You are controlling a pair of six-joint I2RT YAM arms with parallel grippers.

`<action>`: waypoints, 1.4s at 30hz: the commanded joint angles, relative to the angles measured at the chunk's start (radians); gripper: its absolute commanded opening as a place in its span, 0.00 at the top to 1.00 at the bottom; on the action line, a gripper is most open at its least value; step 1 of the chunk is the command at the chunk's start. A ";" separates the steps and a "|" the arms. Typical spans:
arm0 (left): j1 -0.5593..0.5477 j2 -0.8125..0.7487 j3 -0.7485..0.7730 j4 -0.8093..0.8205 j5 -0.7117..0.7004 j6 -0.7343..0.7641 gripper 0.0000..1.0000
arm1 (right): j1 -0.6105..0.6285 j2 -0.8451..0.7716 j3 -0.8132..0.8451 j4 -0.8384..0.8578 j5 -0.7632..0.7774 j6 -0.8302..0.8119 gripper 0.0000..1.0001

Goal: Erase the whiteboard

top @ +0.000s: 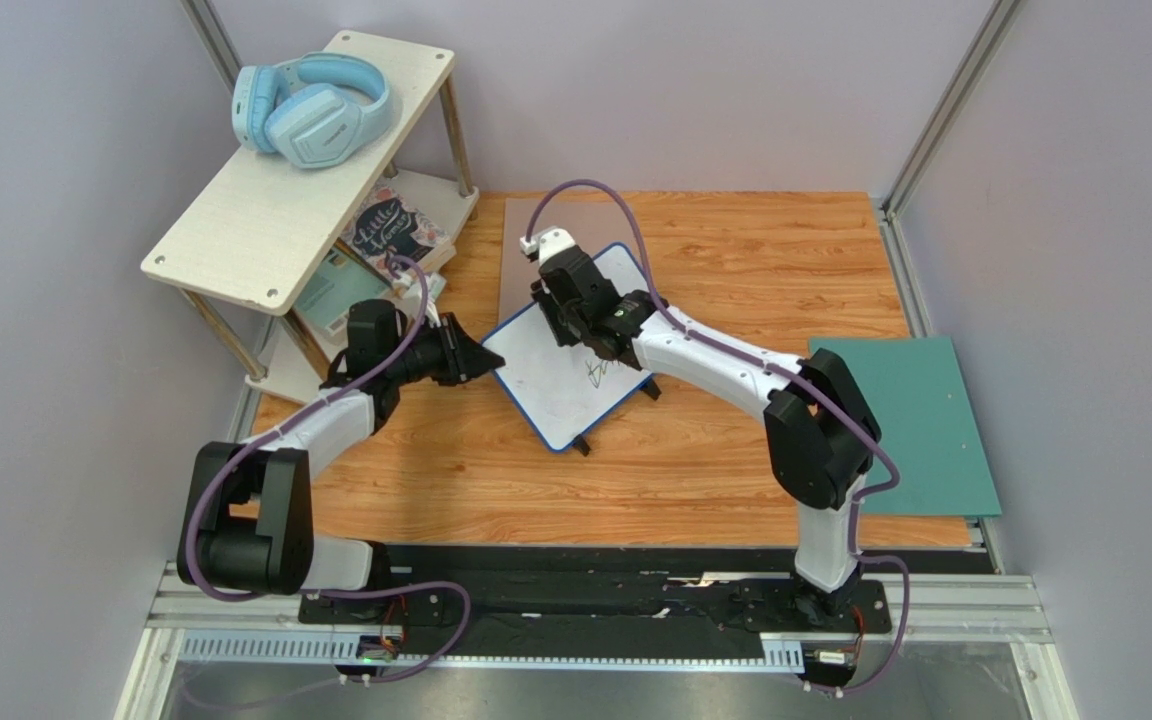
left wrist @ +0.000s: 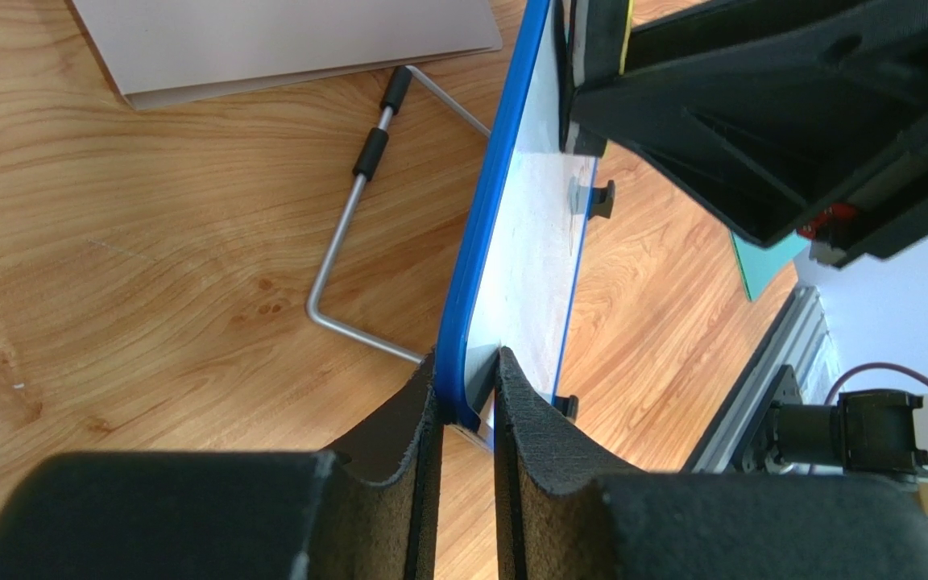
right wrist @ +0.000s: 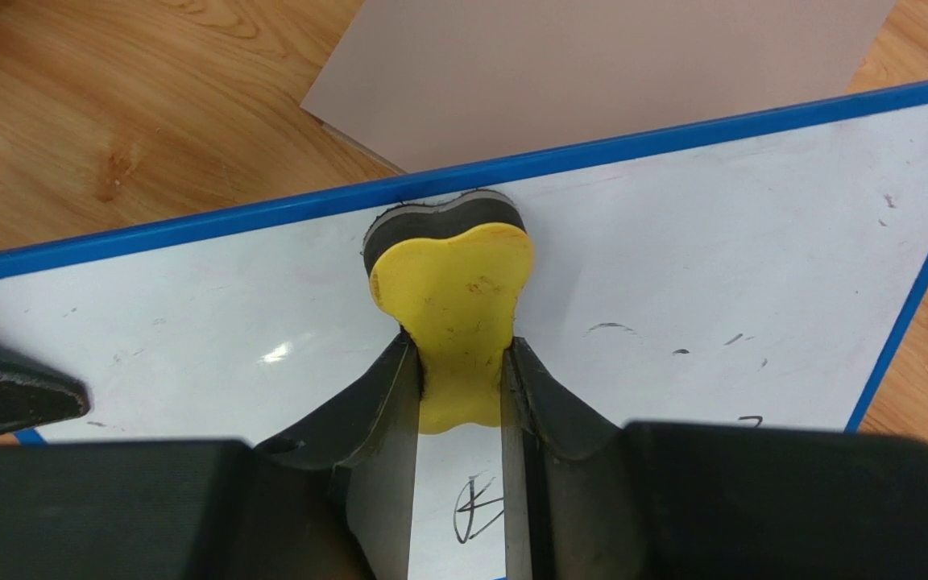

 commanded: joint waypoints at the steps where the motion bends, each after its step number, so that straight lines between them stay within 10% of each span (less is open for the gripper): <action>1: 0.002 -0.004 -0.011 -0.042 -0.071 0.091 1.00 | -0.106 0.007 -0.010 0.023 0.058 0.091 1.00; 11: 0.002 0.001 -0.012 -0.034 -0.070 0.091 1.00 | -0.265 0.012 -0.050 -0.004 0.054 0.111 1.00; 31: 0.002 0.007 -0.008 -0.034 -0.068 0.089 1.00 | -0.100 -0.093 -0.341 0.057 -0.047 0.121 1.00; 42: 0.002 0.002 -0.009 -0.040 -0.070 0.089 1.00 | -0.282 -0.105 -0.354 0.066 0.024 0.209 1.00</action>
